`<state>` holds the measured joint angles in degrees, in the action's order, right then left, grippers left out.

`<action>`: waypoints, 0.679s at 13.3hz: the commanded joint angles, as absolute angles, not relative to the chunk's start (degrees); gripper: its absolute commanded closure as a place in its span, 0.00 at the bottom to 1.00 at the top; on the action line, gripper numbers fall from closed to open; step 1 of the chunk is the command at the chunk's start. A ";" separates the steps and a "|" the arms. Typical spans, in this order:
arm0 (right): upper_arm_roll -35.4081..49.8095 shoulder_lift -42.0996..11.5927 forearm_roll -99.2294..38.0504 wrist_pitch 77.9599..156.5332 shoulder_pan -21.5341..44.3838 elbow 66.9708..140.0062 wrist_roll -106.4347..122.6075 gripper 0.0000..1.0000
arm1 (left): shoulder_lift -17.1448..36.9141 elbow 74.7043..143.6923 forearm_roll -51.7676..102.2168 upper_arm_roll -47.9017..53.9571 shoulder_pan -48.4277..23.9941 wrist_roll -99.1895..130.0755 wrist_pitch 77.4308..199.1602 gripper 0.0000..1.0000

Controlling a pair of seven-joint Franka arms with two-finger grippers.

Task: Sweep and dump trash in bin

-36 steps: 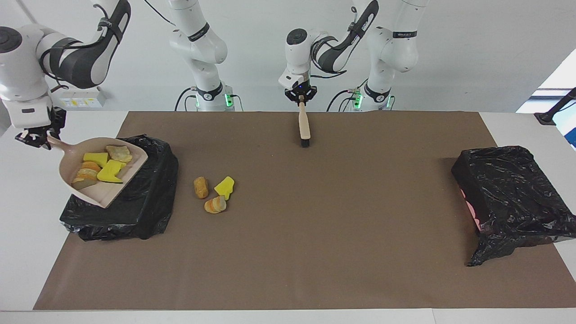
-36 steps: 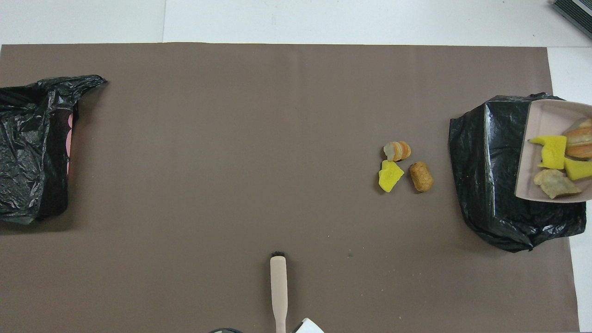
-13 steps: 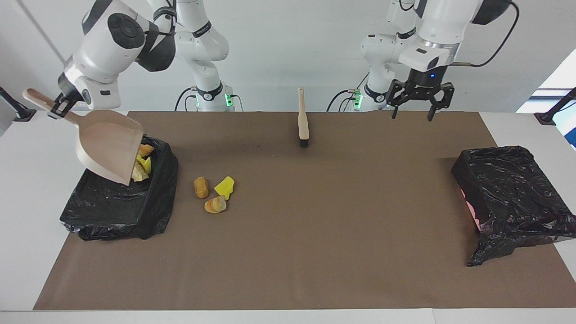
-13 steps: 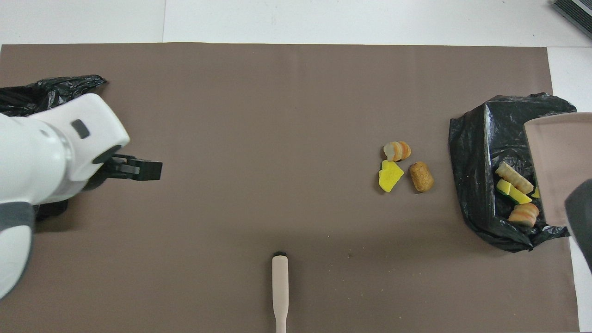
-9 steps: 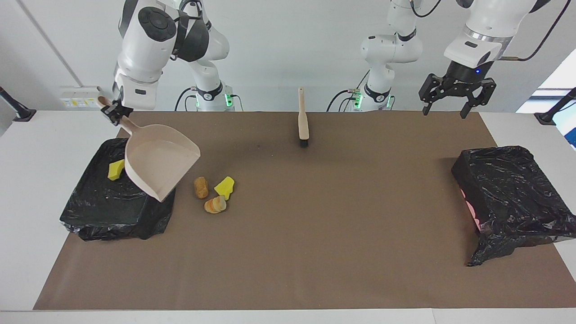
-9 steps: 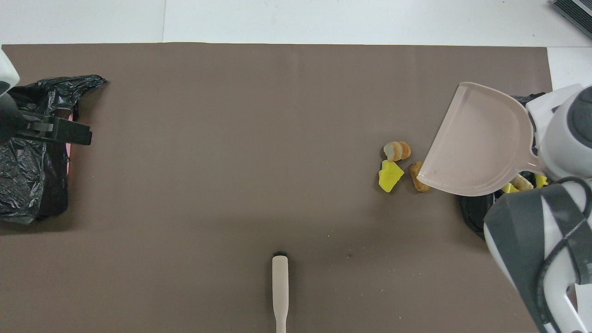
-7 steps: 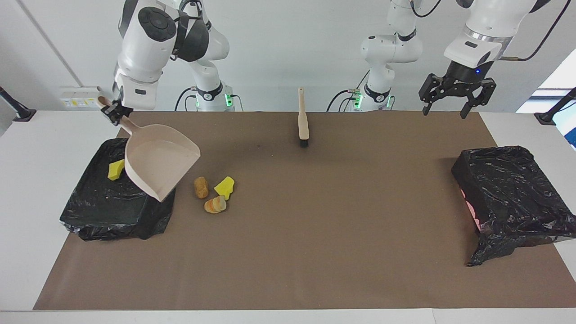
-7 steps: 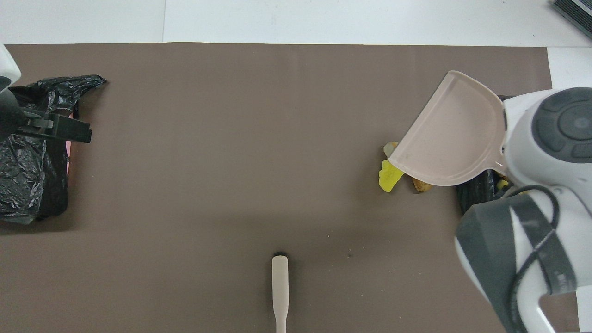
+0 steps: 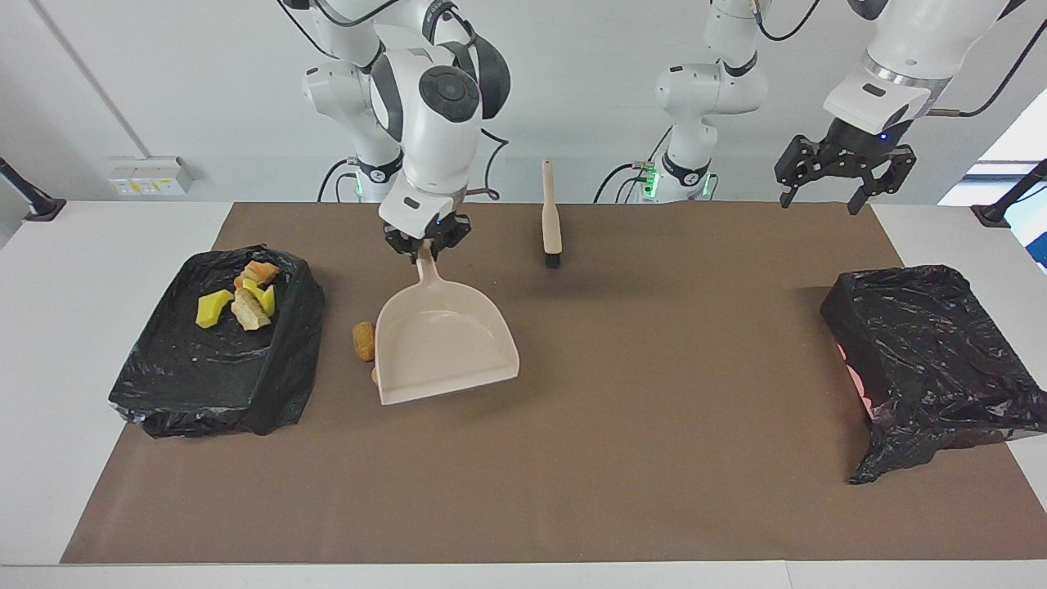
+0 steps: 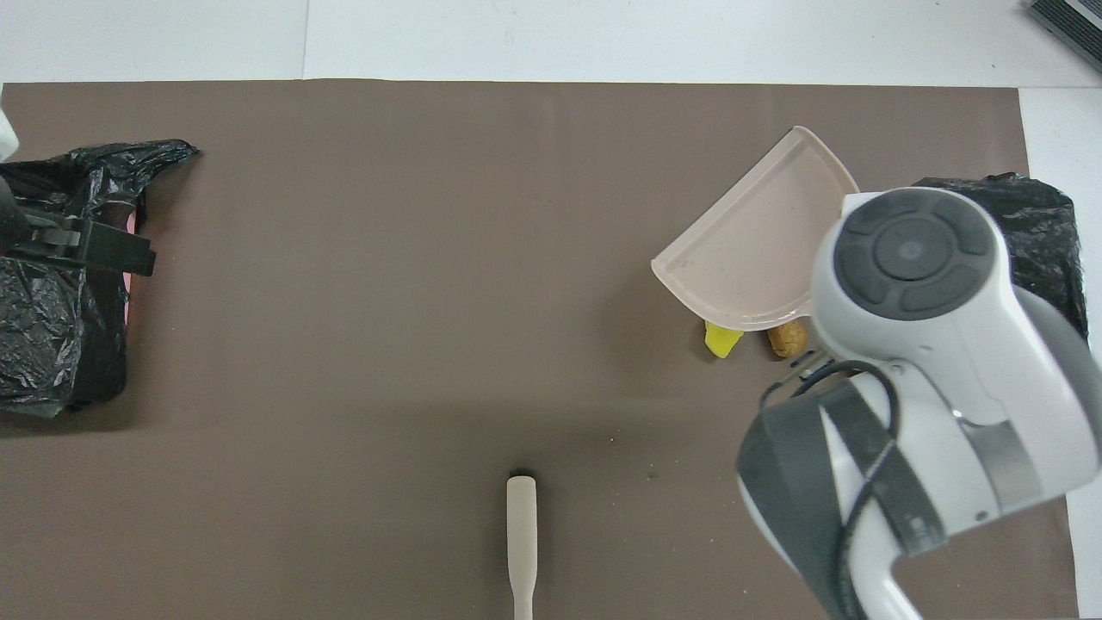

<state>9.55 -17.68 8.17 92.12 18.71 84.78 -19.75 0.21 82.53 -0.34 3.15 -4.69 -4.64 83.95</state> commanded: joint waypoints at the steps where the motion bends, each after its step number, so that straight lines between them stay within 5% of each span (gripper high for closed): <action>1: 9.84 -29.06 4.59 93.24 21.61 70.78 -31.07 1.00 | -2.46 85.61 0.09 3.60 -3.60 -5.80 82.80 0.00; 9: 10.46 -39.11 -1.14 107.66 25.05 68.55 -39.38 1.00 | -1.85 84.81 -0.09 3.34 -3.52 -5.71 83.93 0.00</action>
<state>9.89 -37.60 0.34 106.66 25.21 70.22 -38.86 -0.86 83.64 -0.34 3.06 -4.67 -4.66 83.30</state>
